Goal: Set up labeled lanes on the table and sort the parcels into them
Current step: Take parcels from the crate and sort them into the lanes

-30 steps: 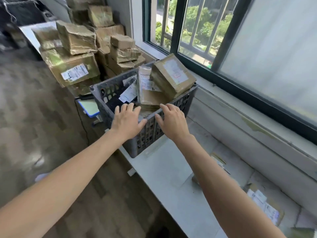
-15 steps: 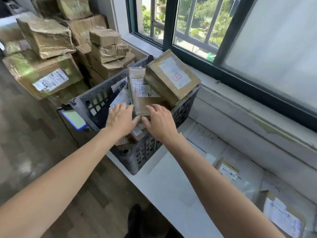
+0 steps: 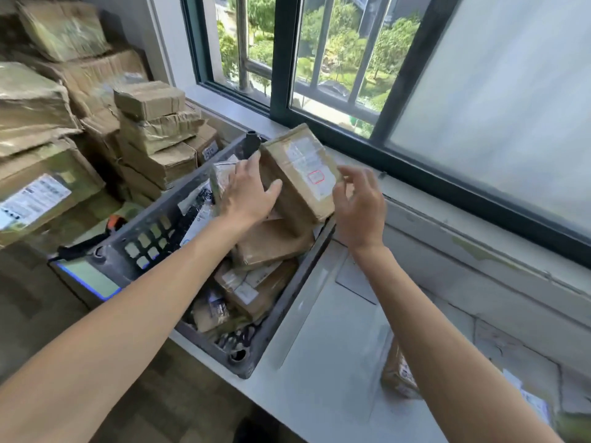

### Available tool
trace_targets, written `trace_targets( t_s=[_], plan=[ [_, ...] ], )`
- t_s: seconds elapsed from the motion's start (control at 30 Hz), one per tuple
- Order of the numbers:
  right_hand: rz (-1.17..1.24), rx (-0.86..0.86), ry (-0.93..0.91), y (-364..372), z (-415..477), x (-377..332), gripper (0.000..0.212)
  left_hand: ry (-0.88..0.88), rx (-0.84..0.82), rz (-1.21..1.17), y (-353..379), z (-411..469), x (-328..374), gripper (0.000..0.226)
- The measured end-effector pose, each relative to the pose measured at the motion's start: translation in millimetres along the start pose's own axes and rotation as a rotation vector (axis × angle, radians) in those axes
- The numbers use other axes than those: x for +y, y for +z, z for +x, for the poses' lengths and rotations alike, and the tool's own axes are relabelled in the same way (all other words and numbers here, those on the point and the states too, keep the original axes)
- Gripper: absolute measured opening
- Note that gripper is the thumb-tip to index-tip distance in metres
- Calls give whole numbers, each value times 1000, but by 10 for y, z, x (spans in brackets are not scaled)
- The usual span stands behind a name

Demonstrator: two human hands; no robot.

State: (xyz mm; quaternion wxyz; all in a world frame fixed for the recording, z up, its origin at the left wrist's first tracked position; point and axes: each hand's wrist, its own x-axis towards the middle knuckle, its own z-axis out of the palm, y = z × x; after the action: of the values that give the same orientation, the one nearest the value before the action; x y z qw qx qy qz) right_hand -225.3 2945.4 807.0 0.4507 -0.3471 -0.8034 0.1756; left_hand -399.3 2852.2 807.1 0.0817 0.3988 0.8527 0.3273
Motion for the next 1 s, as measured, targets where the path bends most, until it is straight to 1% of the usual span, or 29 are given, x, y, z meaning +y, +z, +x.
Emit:
trace_targets(
  t_s=[0.07,0.1,0.13,0.17,0.2,0.23,0.27,0.33,0.37,0.43,0.5,0.57,0.67,0.77,0.8,0.87,0.9,0.97,1.0],
  plan=[
    [43,25,244,-1,185,164,37,-78,-48,-138,33,76,71,80],
    [72,-15,400,7,275,243,45,-122,-75,-224,56,108,86,83],
    [102,-98,542,24,348,319,52,-161,-94,-296,80,129,94,84],
    [125,-209,641,49,392,379,56,-193,-107,-354,106,143,92,85],
    [140,-330,693,74,398,410,57,-221,-117,-412,128,148,88,85],
    [143,-426,708,100,374,419,55,-254,-133,-482,155,151,78,83],
    [133,-463,697,125,334,419,53,-293,-160,-554,184,143,72,79],
    [137,-407,668,151,256,406,52,-324,-213,-632,237,104,65,68],
    [154,-364,661,152,226,393,53,-293,-219,-629,261,92,59,63],
    [213,-320,652,139,189,339,51,-168,-197,-582,278,83,65,57],
    [278,-303,637,119,169,276,42,-77,-163,-552,234,72,114,58],
    [362,-284,629,51,168,196,32,-42,-127,-549,180,61,158,61],
    [474,-332,624,-110,163,119,36,-15,-61,-590,114,9,201,64],
    [477,-368,565,-299,138,94,36,28,-11,-707,39,-60,246,70],
    [479,-365,548,-363,119,79,34,49,1,-740,11,-79,271,67],
    [507,-377,533,-485,93,64,30,68,10,-825,-42,-117,335,53],
    [558,-396,526,-553,86,67,25,64,8,-881,-62,-142,376,44],
    [741,-391,532,-728,108,101,20,62,-3,-978,-84,-187,488,30],
    [831,-358,563,-831,129,130,27,66,-21,-999,-74,-207,567,23]
  ],
)
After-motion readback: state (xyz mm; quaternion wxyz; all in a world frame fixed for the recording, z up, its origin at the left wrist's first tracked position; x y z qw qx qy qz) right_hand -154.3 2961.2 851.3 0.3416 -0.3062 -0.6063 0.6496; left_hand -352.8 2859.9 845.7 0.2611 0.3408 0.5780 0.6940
